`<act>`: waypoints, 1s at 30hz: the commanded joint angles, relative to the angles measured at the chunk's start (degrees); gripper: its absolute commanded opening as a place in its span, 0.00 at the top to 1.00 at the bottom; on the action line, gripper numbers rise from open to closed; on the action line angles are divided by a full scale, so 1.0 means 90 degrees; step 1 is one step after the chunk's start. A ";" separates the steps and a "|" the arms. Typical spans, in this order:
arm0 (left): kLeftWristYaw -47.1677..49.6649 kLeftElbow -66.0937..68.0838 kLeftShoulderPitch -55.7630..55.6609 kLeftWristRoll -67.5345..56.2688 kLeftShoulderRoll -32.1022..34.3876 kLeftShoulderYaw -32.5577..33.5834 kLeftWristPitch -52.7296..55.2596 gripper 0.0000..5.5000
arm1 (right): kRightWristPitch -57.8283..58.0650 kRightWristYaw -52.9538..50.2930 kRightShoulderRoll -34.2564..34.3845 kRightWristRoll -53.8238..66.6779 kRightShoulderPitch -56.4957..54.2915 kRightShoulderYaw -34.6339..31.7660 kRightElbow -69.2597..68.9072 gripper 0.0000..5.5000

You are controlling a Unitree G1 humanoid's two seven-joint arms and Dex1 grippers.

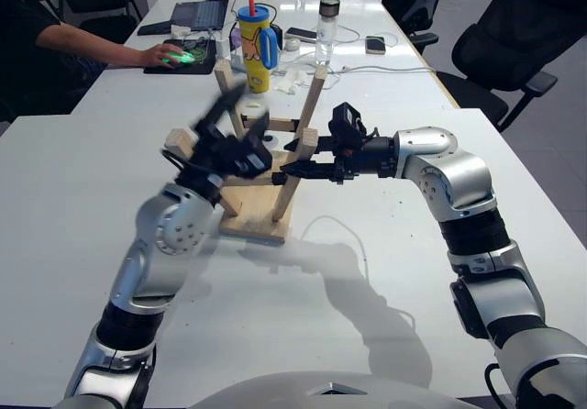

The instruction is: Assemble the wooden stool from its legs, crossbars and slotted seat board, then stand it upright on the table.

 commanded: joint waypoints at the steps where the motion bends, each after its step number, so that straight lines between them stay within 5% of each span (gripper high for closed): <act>1: -0.0883 0.0875 0.0688 0.0521 0.0247 -0.0730 0.0586 0.51 | 0.0289 -0.0038 0.0032 -0.0318 0.0383 0.0500 0.0399 0.63; 12: 0.0514 -0.0718 -0.0479 -0.0844 -0.0974 0.0778 0.0257 0.51 | -0.0024 -0.0012 0.0063 -0.0328 0.0350 0.0549 0.0507 0.63; 23: 0.0137 -0.0721 0.2907 -0.3245 -0.0497 0.1109 -0.2356 0.51 | -0.0479 -0.0062 0.0066 -0.0229 0.0488 0.0346 0.0338 0.63; 30: -0.0191 0.0862 0.2958 -0.4104 -0.0500 0.1219 -0.2508 0.51 | -0.1113 0.0143 0.0044 -0.0235 0.0600 0.0273 0.0215 0.63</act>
